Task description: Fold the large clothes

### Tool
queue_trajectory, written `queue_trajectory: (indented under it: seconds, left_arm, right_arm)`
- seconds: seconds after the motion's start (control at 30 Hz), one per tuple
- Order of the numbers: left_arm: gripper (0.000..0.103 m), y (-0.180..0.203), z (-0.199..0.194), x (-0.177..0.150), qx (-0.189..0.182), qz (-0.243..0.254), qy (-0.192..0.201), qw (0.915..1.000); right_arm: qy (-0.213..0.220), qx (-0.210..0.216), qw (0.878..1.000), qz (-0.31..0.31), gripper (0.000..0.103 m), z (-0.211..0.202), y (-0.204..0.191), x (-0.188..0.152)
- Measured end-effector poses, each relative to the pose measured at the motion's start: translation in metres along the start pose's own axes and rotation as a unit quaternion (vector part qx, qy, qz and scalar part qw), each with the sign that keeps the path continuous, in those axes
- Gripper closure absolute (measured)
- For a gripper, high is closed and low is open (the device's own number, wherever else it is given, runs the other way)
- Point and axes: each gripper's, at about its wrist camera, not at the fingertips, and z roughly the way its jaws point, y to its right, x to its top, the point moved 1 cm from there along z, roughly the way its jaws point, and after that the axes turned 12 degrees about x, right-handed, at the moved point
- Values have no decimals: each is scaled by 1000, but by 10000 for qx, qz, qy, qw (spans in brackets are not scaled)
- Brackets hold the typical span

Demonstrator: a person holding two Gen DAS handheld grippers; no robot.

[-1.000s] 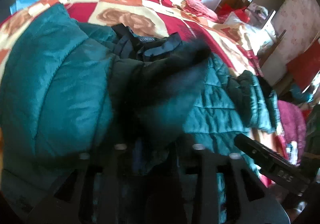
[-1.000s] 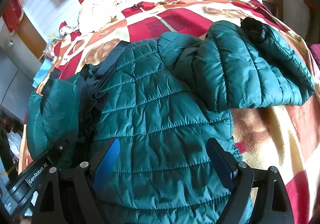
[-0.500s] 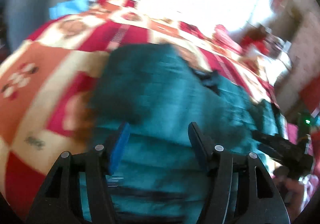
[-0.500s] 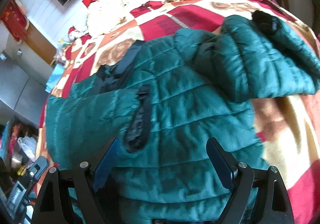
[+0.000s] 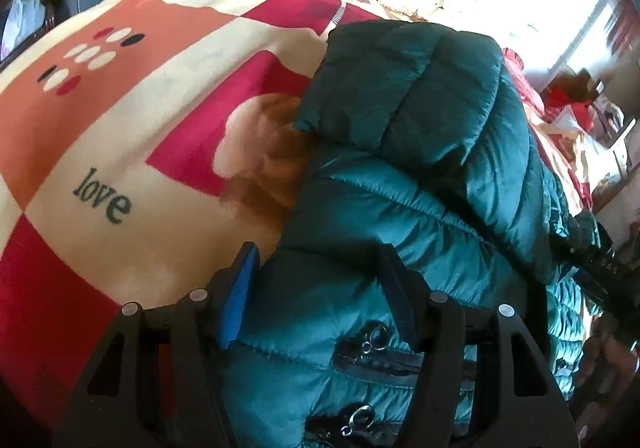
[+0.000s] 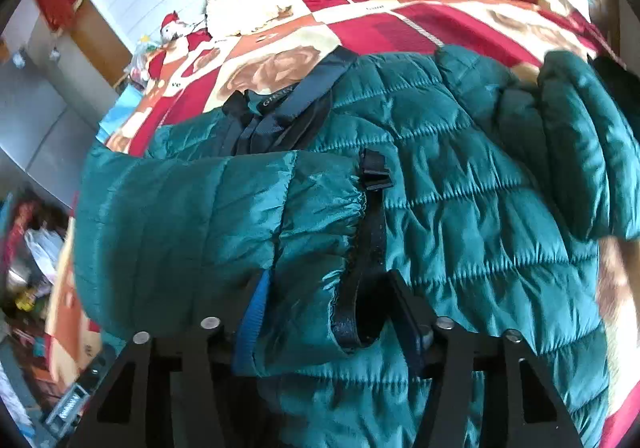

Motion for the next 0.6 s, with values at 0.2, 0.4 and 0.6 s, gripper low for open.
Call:
queue_trajectory:
  seconds: [0.2, 0.4, 0.6]
  left_arm:
    - [40, -1, 4, 1, -32, -37, 64, 10000]
    - [40, -3, 6, 1, -64, -42, 90, 9999]
    - [40, 0, -8, 10, -54, 80, 246, 9997]
  right_arm:
    - [647, -611, 9886, -1216, 86, -30, -35, 18]
    - [1340, -1266, 9708, -1532, 88, -67, -29, 44]
    - [1117, -1493, 9787, -863, 90, -53, 19, 65]
